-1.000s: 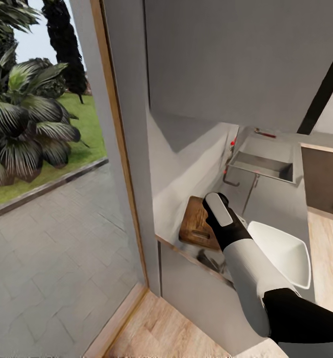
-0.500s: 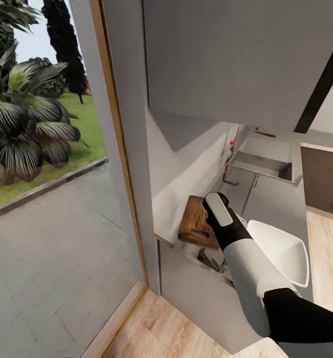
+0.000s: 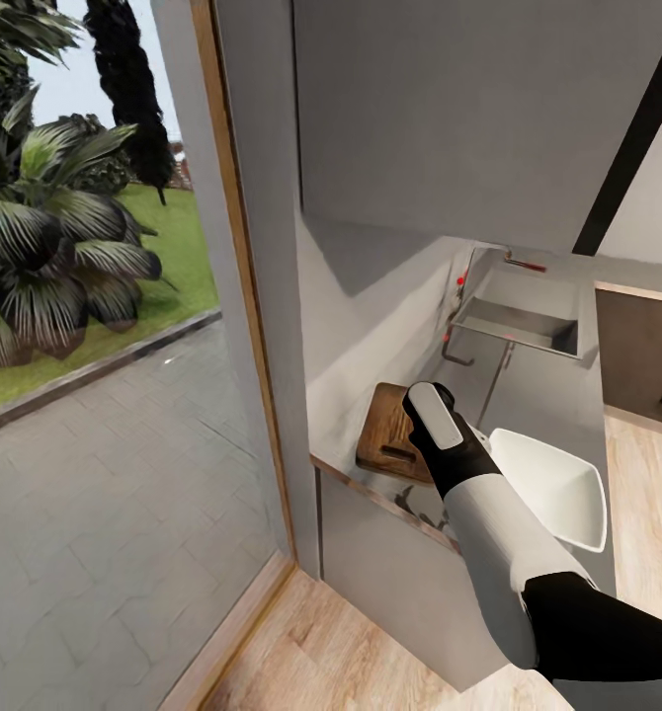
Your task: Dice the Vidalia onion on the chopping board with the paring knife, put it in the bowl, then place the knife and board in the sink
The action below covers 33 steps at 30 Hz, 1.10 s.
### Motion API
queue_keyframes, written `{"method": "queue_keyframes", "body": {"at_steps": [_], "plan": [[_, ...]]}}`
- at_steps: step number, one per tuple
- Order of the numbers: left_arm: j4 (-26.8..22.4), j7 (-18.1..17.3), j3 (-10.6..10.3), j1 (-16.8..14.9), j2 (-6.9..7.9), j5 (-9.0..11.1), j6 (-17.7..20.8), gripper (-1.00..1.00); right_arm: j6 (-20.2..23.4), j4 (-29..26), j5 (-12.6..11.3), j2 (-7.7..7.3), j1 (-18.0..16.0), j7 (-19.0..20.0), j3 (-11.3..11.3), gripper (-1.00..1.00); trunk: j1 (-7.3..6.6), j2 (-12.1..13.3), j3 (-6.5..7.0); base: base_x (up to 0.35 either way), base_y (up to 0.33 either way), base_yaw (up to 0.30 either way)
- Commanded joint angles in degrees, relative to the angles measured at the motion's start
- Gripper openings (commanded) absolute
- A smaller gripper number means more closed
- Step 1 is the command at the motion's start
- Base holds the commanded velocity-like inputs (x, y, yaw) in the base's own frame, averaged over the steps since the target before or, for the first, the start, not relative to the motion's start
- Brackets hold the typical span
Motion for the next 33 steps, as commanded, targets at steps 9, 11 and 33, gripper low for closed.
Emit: {"method": "queue_keyframes", "body": {"at_steps": [9,11,33], "plan": [[-0.08,0.42,-0.34,0.01,0.05,0.47,-0.12,1.0,0.6,0.03,-0.23,0.0,-0.04,-0.32,0.05,1.0,0.04,-0.11,-0.1,-0.001,0.035,0.0],[-0.08,0.42,-0.34,-0.01,0.05,0.47,-0.12,1.0,0.6,0.05,-0.23,0.0,-0.02,-0.32,0.05,1.0,0.04,-0.11,-0.1,0.0,0.206,0.0],[-0.08,0.42,-0.34,0.02,0.05,0.47,-0.12,1.0,0.6,0.05,-0.23,0.0,-0.03,-0.23,0.05,1.0,0.04,-0.11,-0.1,0.032,0.052,0.0]]}}
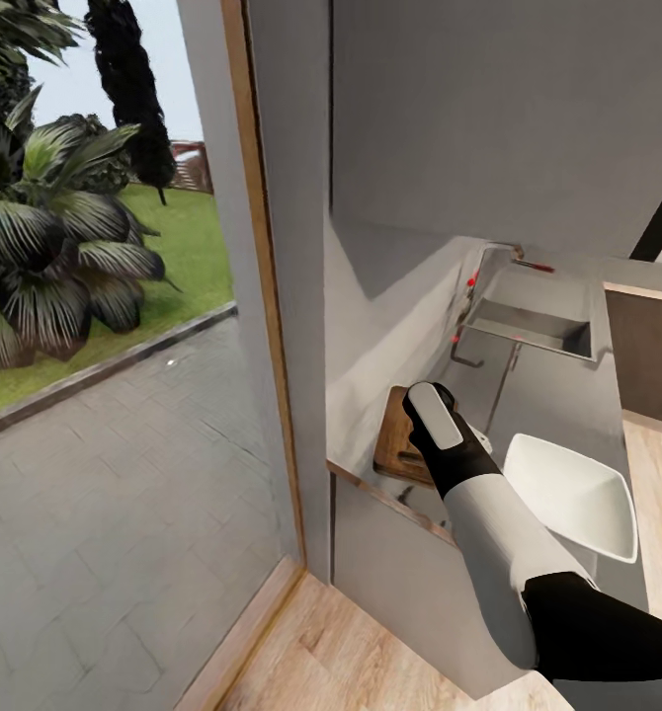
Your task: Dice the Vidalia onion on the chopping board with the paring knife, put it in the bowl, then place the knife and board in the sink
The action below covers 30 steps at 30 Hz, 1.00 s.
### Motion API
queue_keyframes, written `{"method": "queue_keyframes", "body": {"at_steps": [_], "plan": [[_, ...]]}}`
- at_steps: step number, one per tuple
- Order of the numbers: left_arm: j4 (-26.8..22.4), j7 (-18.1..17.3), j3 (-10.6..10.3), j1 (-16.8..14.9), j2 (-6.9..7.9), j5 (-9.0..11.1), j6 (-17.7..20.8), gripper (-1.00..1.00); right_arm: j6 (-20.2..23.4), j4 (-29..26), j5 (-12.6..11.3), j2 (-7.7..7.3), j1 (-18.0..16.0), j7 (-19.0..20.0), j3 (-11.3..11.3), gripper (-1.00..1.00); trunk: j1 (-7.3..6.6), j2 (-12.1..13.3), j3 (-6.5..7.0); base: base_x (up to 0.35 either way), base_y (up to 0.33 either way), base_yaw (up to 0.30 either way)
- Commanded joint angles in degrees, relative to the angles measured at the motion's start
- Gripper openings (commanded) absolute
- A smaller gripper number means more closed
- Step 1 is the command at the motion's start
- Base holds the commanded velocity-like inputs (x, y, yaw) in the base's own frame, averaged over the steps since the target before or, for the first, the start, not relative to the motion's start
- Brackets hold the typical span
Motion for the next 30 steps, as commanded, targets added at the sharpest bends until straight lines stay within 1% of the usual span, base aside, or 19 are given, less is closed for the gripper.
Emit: {"method": "queue_keyframes", "body": {"at_steps": [1,12,30], "plan": [[-0.08,0.43,-0.35,0.03,0.05,0.47,-0.12,1.0,0.6,-0.03,-0.23,0.0,-0.07,-0.34,0.05,1.0,0.04,-0.11,-0.1,0.021,0.015,0.0],[-0.08,0.43,-0.34,-0.01,0.05,0.47,-0.12,1.0,0.6,-0.03,-0.24,0.0,-0.08,-0.34,0.05,1.0,0.04,-0.11,-0.22,0.004,0.003,0.0],[-0.04,0.43,-0.37,0.01,0.05,0.47,-0.12,1.0,0.6,-0.03,-0.23,0.0,-0.05,-0.3,0.05,1.0,0.04,-0.11,-1.79,0.0,0.0,0.0]]}}
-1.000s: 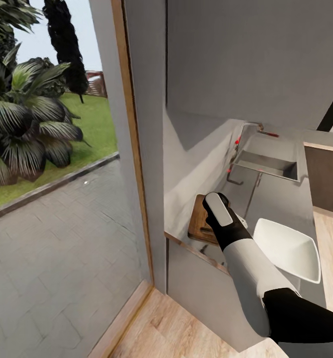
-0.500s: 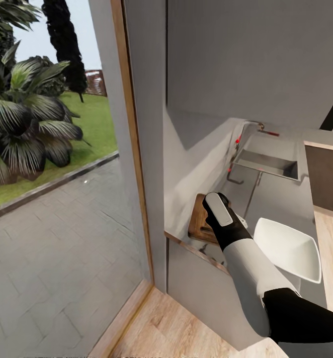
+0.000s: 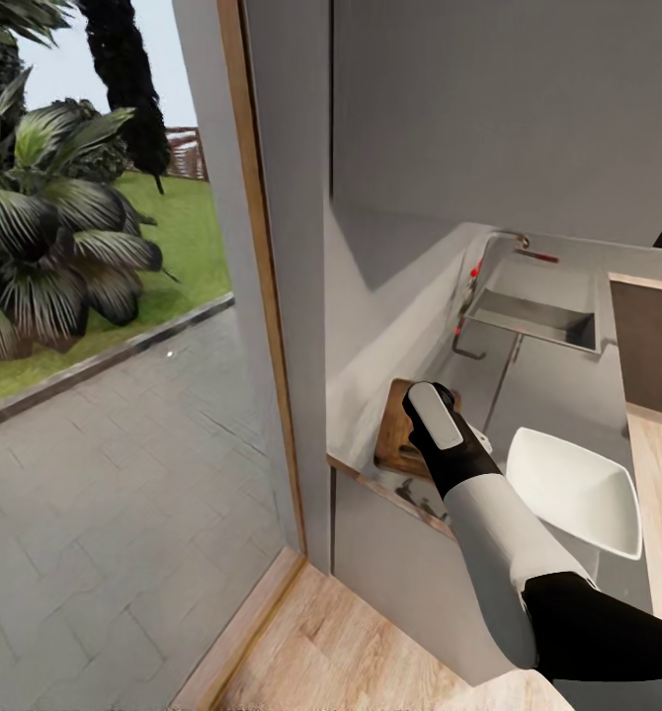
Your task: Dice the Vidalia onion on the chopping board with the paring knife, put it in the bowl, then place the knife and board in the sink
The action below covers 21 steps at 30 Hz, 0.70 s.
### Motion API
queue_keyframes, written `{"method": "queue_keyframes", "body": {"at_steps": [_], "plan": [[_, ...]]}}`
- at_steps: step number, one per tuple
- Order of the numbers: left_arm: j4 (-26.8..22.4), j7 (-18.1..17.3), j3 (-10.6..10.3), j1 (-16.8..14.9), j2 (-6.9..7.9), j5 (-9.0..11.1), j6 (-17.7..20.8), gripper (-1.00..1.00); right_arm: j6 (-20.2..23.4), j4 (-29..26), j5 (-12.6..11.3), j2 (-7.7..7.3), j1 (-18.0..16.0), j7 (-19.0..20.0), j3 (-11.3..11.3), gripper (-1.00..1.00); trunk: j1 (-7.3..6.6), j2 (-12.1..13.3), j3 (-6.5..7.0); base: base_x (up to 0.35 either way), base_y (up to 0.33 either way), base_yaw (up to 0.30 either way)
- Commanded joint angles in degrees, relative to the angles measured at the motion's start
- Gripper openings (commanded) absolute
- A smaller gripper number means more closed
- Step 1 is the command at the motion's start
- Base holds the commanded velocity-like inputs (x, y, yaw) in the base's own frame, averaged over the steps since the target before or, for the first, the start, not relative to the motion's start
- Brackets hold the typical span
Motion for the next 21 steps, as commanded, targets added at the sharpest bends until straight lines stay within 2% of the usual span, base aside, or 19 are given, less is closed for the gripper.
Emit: {"method": "queue_keyframes", "body": {"at_steps": [1,21], "plan": [[-0.06,0.42,-0.34,0.0,0.05,0.47,-0.12,1.0,0.6,-0.03,-0.23,0.0,-0.05,-0.35,0.05,1.0,0.03,-0.11,-0.19,0.0,0.0,0.0],[-0.02,0.42,-0.32,-0.03,0.05,0.47,-0.12,1.0,0.6,-0.03,-0.23,0.0,-0.05,-0.34,0.05,1.0,0.03,-0.11,-1.65,0.02,0.012,0.0]]}}
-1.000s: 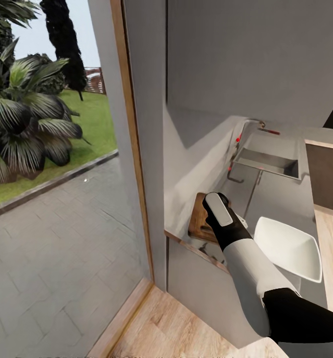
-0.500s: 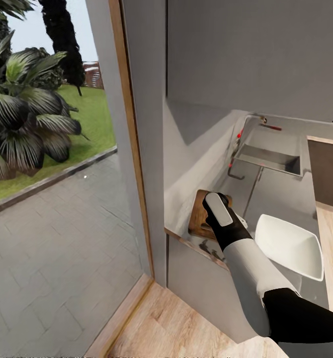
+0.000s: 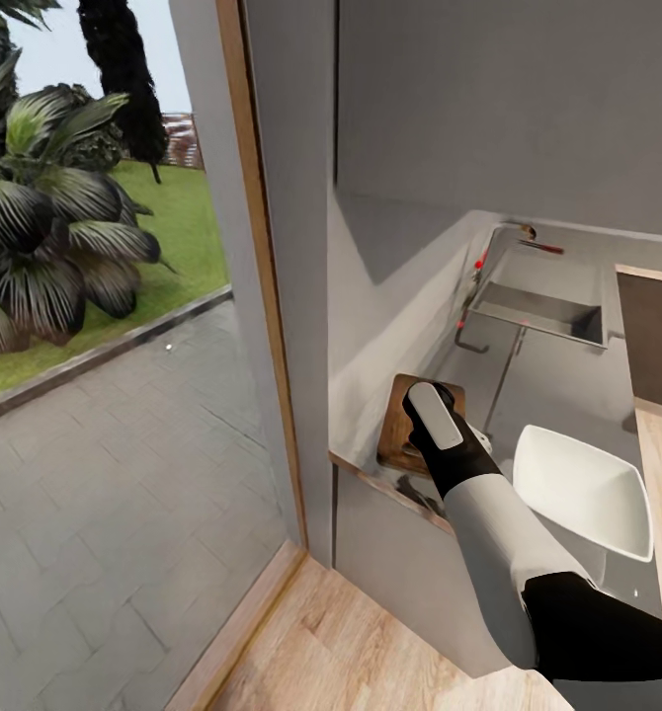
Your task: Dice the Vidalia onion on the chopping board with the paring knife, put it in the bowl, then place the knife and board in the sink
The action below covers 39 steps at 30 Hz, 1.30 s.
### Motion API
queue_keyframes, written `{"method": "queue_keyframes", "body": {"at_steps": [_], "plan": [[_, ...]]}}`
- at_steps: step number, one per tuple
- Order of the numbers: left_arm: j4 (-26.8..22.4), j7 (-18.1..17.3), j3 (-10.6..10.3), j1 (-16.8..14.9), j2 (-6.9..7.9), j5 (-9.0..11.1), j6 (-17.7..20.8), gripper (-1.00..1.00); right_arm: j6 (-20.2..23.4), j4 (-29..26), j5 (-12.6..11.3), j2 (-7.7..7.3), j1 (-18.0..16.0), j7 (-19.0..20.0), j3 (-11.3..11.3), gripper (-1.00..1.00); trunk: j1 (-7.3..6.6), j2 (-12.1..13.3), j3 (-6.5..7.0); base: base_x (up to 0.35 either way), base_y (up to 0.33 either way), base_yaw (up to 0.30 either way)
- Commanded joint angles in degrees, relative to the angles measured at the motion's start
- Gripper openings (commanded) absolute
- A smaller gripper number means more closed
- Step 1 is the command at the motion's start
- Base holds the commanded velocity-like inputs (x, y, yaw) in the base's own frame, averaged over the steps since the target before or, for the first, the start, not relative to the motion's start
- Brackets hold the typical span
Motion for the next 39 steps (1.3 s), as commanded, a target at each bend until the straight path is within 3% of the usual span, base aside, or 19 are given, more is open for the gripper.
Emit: {"method": "queue_keyframes", "body": {"at_steps": [1,12,39], "plan": [[-0.08,0.43,-0.34,0.01,0.05,0.47,-0.12,1.0,0.6,-0.03,-0.23,0.0,-0.03,-0.3,0.05,1.0,0.04,-0.1,-0.1,0.005,0.003,0.0],[-0.08,0.43,-0.35,0.03,0.05,0.47,-0.12,1.0,0.6,-0.03,-0.19,0.0,-0.06,-0.29,0.05,1.0,0.04,-0.1,-0.3,0.0,0.0,0.0],[-0.08,0.43,-0.34,0.03,0.05,0.47,-0.12,1.0,0.55,1.35,-0.23,0.0,-0.07,0.22,0.05,1.0,0.04,-0.1,-2.56,0.0,0.0,0.0]]}}
